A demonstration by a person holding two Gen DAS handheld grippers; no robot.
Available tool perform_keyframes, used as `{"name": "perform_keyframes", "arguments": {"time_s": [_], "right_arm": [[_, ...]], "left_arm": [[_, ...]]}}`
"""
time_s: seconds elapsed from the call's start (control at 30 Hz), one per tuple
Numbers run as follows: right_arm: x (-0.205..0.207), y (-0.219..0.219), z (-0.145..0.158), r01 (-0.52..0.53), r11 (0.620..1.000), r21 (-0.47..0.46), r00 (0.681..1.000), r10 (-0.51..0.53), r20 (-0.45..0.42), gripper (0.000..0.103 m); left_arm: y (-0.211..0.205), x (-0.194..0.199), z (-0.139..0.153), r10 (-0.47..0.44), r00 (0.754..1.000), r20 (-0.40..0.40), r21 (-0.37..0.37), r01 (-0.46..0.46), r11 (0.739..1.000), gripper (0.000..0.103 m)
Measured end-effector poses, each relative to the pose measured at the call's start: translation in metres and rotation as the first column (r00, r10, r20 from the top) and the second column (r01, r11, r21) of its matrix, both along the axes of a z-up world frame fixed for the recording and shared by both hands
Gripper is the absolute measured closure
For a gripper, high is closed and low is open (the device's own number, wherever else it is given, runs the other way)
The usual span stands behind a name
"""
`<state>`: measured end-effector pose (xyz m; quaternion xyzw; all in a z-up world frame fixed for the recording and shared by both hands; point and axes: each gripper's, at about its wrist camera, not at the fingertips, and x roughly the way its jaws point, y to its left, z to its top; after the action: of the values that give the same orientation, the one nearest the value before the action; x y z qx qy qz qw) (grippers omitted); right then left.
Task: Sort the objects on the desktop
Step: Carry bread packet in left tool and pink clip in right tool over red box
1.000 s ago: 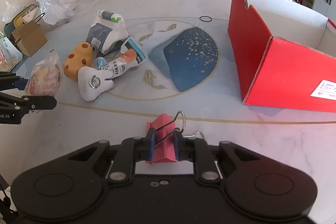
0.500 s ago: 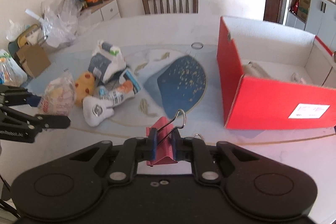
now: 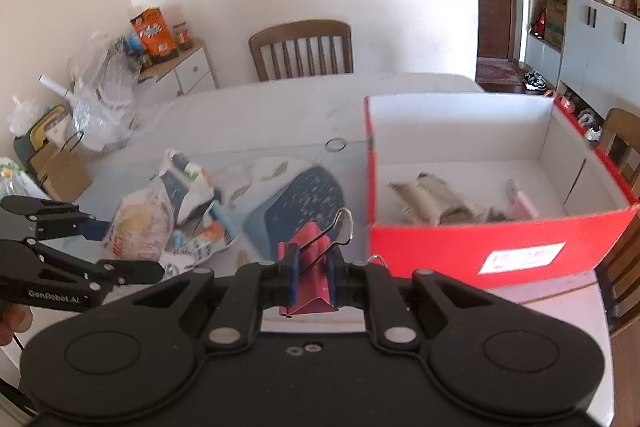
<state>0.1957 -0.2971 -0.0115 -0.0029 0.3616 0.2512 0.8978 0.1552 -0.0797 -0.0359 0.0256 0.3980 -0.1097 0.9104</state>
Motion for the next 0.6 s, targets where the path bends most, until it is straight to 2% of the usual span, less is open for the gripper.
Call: {"name": "perform_keyframes", "arguments": {"time_s": [0.37, 0.6], "right_arm": [[0.033, -0.047, 0.015, 0.033, 0.999, 0.007, 0.998, -0.034, 0.061, 0.09], [0.059, -0.078, 0.014, 0.062, 0.998, 0.015, 0.996, -0.063, 0.061, 0.09]], "left_arm": [[-0.059, 0.041, 0.02, -0.077, 0.996, 0.037, 0.028, 0.076, 0.997, 0.044], [-0.098, 0.067, 0.028, -0.128, 0.991, 0.04, 0.072, 0.124, 0.99, 0.044]]}}
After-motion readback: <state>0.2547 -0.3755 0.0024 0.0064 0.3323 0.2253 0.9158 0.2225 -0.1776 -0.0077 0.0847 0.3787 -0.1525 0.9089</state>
